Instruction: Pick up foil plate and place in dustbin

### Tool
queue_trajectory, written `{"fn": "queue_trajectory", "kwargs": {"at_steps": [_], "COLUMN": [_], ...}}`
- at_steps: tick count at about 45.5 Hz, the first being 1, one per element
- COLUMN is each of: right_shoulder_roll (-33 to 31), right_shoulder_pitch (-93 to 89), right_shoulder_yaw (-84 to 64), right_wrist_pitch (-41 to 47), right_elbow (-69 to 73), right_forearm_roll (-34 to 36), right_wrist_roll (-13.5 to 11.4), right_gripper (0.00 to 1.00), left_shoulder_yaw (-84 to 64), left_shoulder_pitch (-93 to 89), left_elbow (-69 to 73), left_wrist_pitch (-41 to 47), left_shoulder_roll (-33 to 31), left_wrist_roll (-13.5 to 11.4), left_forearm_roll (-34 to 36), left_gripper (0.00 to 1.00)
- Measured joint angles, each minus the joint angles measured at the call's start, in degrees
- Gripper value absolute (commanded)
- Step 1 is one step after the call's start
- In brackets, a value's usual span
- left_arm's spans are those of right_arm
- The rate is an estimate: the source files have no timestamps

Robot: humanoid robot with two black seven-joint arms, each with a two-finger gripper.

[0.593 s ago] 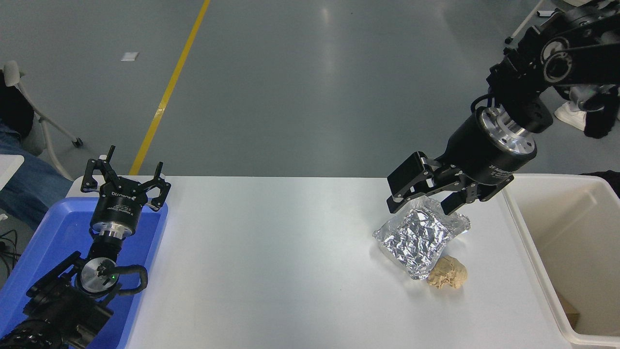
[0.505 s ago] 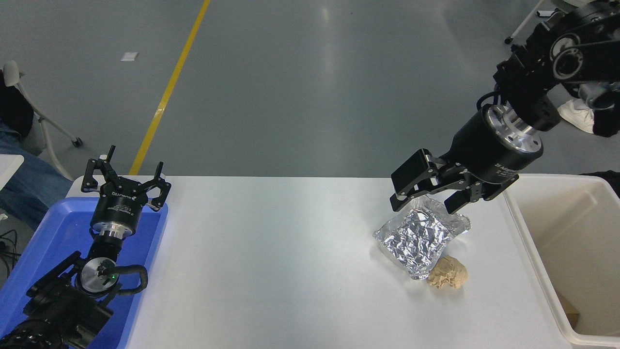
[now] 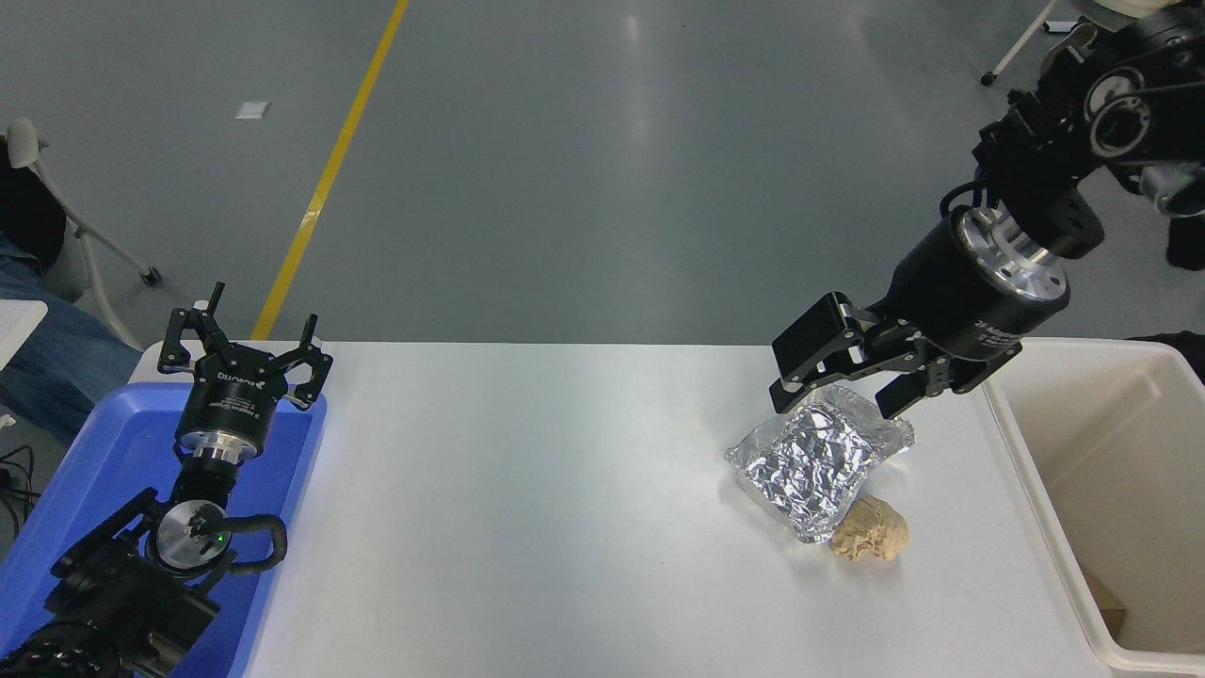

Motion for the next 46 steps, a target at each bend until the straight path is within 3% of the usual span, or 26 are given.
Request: {"fn": "queue_trajectory", "kwargs": {"at_steps": [30, 46], "right_shoulder_roll": [6.7, 12.3], "right_shoulder_pitch": [-36.7, -57.8], "right_shoulder_yaw": [3.5, 7.1], "right_wrist_pitch": [-6.6, -13.5], "right_elbow": [-35.5, -53.8], "right_forearm_roll": [-5.4, -5.9], "right_wrist_roll": [-0.2, -4.3], "right_gripper": [1.0, 1.0], "left_shoulder_yaw": [0.0, 0.0], "left_shoulder_pitch": [0.0, 0.0], "left_elbow": [0.0, 0.0], "left_wrist_pitch": [0.0, -0.1], "left_shoulder_roll": [0.0, 0.0], "left_wrist_roll": [0.0, 0.0], "left_forearm_roll": [0.0, 0.0], "left_gripper": [1.0, 1.0]}}
